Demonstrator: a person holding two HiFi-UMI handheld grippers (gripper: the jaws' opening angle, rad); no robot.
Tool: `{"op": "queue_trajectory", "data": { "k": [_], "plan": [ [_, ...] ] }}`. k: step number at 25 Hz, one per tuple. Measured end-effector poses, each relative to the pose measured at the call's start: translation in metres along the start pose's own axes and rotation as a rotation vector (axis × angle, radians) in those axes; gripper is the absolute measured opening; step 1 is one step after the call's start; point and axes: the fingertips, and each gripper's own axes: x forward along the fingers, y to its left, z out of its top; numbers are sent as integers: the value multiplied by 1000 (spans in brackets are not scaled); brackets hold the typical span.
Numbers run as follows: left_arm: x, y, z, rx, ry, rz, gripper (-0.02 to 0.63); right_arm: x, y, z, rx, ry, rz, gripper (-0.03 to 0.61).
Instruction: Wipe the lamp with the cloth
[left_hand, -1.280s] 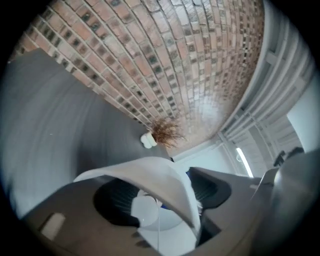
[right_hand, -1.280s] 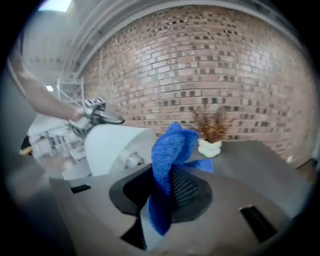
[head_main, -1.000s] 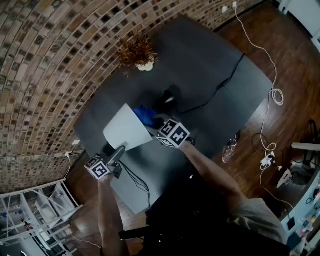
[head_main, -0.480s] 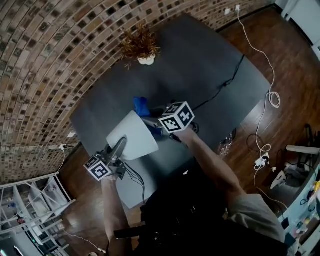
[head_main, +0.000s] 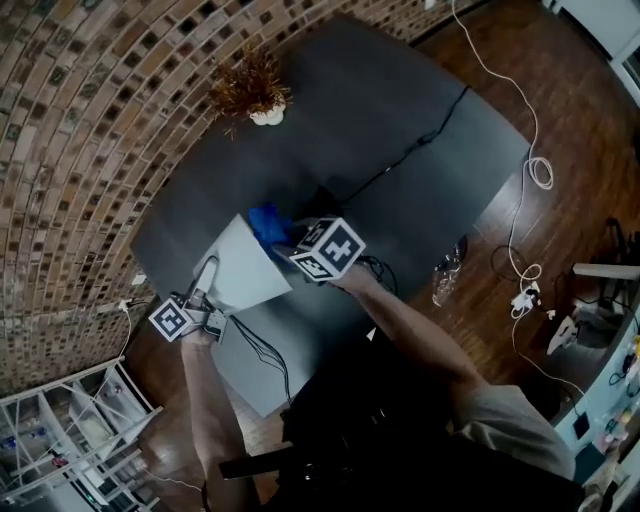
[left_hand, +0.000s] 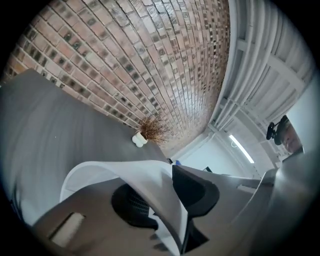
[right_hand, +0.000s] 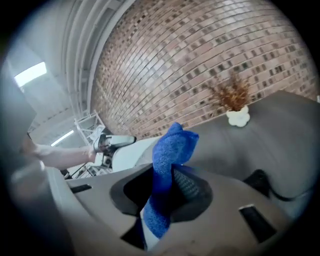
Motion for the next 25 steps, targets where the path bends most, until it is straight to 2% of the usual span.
{"op": "queue_trajectory", "data": {
  "k": [2,4,7,9,10,15,17,18,21,22,25],
  "plan": [
    [-2,-1,-4,7,-2,7,98,40,0,-22,-17,97,7,80],
    [-3,-2,-7,24,-8,11,91,57,-15,-36,-5,144,-28,81],
    [0,-5,-7,40,-10,-3,92,31,-47,-36,-47,183,-175,81],
    [1,-5,-7,41,-8,-1,92,8,-59,-25,-115,177,-279,84],
    [1,-5,-7,42,-7,-5,92,5,-58,-20,-153,171,-302,83],
    [-5,-6,-7,46,-28,-25,92,33,-34,-23,-315,168,-243,83],
    [-4,-8,-9,52,-30,-26,94,37,-33,-28,-359,177,-256,84],
    [-3,-8,-10,54,-27,-24,103,31,-39,-29,-374,184,-298,86],
    [-1,-7,-11,53,-16,-15,114,-11,-67,-21,-432,191,-517,86],
    [-3,-5,-10,50,-16,-14,114,-17,-69,-15,-448,170,-540,86],
    [-7,-1,-11,35,-25,-6,114,-3,-75,-21,-452,163,-484,86]
  ]
}}
